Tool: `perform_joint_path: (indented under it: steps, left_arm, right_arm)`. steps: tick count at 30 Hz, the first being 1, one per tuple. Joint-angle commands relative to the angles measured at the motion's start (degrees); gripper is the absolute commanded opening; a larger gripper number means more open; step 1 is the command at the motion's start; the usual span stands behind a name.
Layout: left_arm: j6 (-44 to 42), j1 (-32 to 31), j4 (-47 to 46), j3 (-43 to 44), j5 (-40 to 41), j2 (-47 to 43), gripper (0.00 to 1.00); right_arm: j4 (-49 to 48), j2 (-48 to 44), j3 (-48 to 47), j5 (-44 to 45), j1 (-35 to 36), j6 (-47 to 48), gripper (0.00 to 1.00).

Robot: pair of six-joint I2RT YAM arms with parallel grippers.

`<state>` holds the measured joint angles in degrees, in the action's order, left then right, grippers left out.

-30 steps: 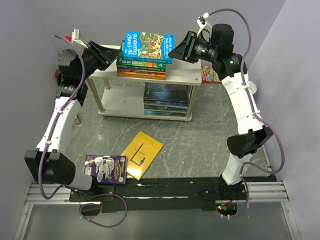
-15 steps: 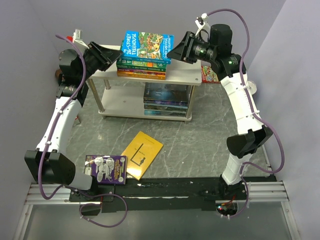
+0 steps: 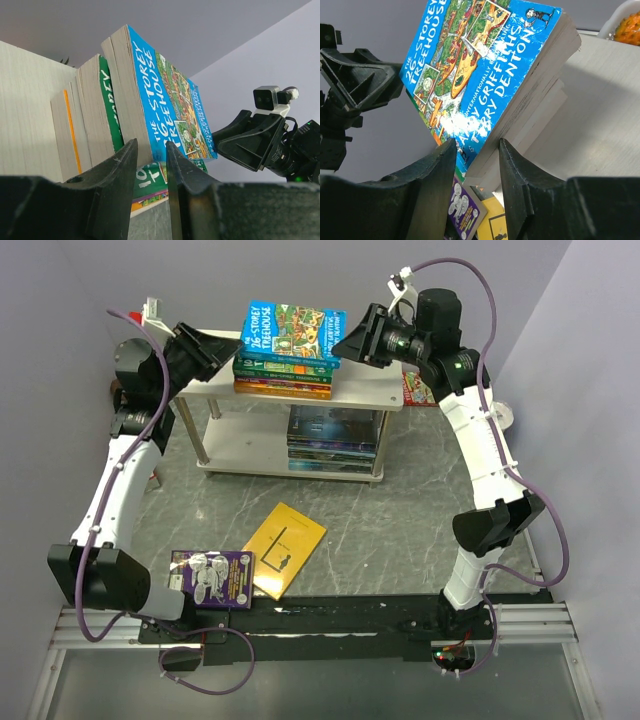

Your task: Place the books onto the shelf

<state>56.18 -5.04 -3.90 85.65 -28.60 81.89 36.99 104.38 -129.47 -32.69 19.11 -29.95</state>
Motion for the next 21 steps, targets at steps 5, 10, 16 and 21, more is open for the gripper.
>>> perform_joint_path:
  steps: [5, 10, 16, 21]
  left_arm:
    - [-0.1, -0.8, -3.9, -0.1, -2.4, -5.2, 0.34]
    - [-0.7, -0.7, -3.3, -1.3, -1.7, -5.9, 0.35]
    - [-1.8, -0.6, -1.6, -2.7, 1.0, -6.4, 0.36]
    - [-2.0, -0.1, -0.8, -2.5, 1.4, -5.4, 0.37]
  right_arm:
    - [0.2, -1.0, -2.7, -0.5, 3.0, 0.3, 0.47]
    - [-0.3, -2.2, -1.1, 0.1, 3.8, 0.5, 0.47]
    - [-0.9, -3.5, 1.4, 1.0, 4.3, 0.6, 0.47]
    - [-1.0, -4.9, 3.0, 1.8, 4.3, 1.0, 0.47]
